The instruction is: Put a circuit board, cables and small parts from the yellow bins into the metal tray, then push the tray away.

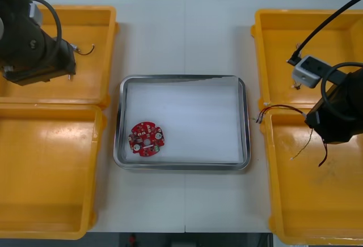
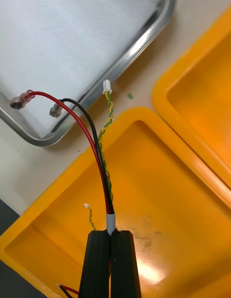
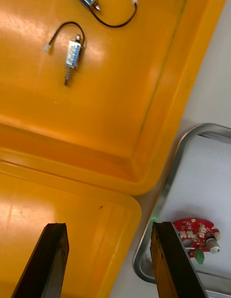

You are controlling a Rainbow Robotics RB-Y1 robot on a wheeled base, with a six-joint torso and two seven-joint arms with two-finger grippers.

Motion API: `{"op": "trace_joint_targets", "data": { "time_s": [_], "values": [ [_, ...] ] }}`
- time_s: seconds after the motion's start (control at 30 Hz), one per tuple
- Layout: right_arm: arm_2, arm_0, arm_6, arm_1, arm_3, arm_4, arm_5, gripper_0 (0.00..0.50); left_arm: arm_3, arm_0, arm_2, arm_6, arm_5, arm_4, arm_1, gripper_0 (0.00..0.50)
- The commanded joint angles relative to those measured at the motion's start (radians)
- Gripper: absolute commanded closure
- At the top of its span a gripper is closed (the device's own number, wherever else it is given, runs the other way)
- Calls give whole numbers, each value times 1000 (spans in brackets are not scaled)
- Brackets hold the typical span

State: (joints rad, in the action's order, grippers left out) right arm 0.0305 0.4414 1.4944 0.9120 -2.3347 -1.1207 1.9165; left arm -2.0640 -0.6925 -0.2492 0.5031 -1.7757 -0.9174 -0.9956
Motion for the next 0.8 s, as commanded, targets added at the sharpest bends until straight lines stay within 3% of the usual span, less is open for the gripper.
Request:
{"op": "trace_joint_targets", "data": {
  "time_s": [0.03, 0.47, 0.8],
  "values": [
    [135, 99, -6, 19, -37, -10, -22, 500, 85, -41, 80, 100, 36, -14, -63, 0],
    [634, 421, 53, 8, 43, 88, -257, 500, 311, -76, 126, 114, 124, 18, -97, 0],
    [787, 514, 349, -101, 258, 127, -370, 500, 510, -145, 125, 120, 213, 28, -90, 0]
  ]
}}
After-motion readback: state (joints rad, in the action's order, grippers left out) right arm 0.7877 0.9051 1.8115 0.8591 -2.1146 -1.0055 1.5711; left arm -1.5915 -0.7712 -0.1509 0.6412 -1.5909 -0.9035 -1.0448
